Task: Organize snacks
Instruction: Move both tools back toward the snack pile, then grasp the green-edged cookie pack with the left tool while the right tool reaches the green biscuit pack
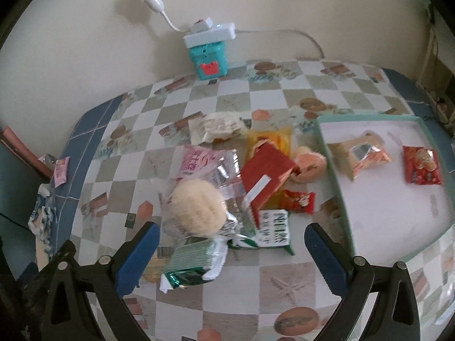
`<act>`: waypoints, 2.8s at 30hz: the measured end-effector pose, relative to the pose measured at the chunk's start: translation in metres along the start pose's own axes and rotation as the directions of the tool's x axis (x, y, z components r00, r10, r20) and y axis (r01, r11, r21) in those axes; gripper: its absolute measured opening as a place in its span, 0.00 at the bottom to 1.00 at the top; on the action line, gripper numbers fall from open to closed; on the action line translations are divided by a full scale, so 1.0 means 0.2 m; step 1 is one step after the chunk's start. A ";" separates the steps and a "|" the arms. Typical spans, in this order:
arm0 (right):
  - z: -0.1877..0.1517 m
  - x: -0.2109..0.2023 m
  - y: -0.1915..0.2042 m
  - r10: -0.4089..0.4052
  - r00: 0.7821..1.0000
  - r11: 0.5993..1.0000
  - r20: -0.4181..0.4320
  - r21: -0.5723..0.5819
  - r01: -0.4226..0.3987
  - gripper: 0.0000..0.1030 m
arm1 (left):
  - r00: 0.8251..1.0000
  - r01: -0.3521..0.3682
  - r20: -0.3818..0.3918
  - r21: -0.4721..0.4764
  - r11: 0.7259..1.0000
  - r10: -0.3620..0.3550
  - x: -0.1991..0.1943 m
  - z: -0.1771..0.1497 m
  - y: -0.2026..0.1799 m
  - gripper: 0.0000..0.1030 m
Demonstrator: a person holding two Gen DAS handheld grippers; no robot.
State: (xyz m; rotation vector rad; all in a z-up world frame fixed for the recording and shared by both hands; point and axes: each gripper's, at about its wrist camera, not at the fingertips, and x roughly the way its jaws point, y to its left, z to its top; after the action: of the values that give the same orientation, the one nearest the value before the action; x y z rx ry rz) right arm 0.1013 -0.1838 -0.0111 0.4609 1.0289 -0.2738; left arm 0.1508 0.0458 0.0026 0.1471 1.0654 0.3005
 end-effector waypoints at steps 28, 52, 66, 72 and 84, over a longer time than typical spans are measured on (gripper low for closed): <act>-0.09 0.22 0.08 -0.008 0.979 0.991 -0.204 -0.130 -0.019 1.00 | 0.931 0.263 -0.213 -0.178 0.948 -0.298 0.18 -0.11 -0.08 0.96; -0.18 0.27 0.28 -0.073 0.980 0.942 -0.183 -0.335 0.007 0.70 | 0.936 0.237 -0.218 -0.184 0.954 -0.275 0.19 -0.11 -0.07 0.96; -0.14 0.24 0.14 -0.002 0.973 0.969 -0.229 -0.241 -0.055 0.67 | 0.919 0.287 -0.240 -0.139 0.948 -0.314 0.19 -0.11 -0.16 0.96; -0.12 0.21 0.06 0.018 0.970 0.980 -0.243 -0.187 -0.065 0.66 | 0.906 0.317 -0.258 -0.107 0.942 -0.335 0.19 -0.13 -0.23 0.96; -0.07 0.23 -0.09 -0.026 0.968 0.993 -0.250 -0.116 -0.003 0.66 | 0.839 0.445 -0.325 -0.053 0.894 -0.436 0.21 -0.18 -0.46 0.96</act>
State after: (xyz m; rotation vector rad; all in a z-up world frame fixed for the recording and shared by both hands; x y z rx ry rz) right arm 0.1052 -0.1925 -0.0612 0.3913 1.2888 -0.1675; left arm 0.1538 -0.0297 -0.0749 -0.1360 1.4011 -0.1146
